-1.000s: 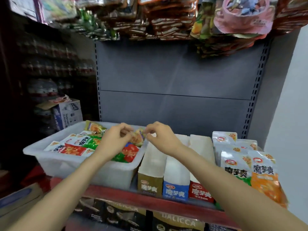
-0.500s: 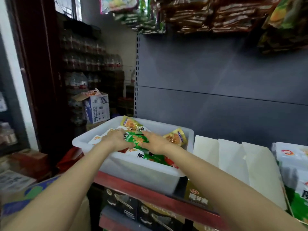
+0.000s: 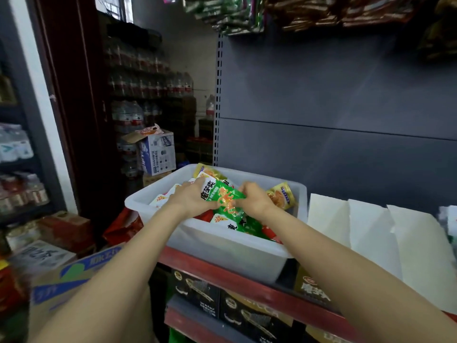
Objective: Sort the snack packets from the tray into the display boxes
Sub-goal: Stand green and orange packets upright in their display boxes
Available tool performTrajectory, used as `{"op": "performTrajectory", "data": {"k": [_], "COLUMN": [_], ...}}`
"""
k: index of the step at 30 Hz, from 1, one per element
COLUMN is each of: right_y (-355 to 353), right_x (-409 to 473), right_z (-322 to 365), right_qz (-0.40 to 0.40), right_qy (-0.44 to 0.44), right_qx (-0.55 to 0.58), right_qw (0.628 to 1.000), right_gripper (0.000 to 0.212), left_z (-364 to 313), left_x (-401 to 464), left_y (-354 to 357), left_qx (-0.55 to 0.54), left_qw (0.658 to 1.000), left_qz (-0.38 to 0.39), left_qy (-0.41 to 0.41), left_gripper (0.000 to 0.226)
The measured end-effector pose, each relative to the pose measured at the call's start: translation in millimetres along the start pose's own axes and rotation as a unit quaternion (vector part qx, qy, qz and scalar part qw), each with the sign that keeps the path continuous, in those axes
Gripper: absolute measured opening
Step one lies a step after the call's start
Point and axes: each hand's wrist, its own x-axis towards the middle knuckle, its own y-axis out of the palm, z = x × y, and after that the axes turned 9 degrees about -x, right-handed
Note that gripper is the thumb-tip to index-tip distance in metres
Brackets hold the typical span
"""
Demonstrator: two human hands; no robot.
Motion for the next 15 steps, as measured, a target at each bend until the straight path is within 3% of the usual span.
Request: {"op": "performTrajectory", "data": {"k": [5,10,15], "right_y": [-5,-16,-43], "right_x": [-3,-16,-48], "right_z": [0,0,-16], "right_qz": [-0.041,-0.054,-0.054], "right_qy": [0.004,0.008,0.000], "right_qx": [0.064,0.234,0.326], "right_qw": [0.997,0.971,0.944], "right_gripper": [0.022,0.028,0.028], "left_z": [-7,-36,-78], "left_x": [-4,-9,-21], "left_y": [-3,-11,7], "left_qx": [-0.101,-0.294,-0.407], "left_qw": [0.994,0.945,0.907], "left_qz": [-0.026,-0.140,-0.108], "left_qy": [0.043,0.024,0.031], "left_gripper": [0.079,0.082,0.069]}}
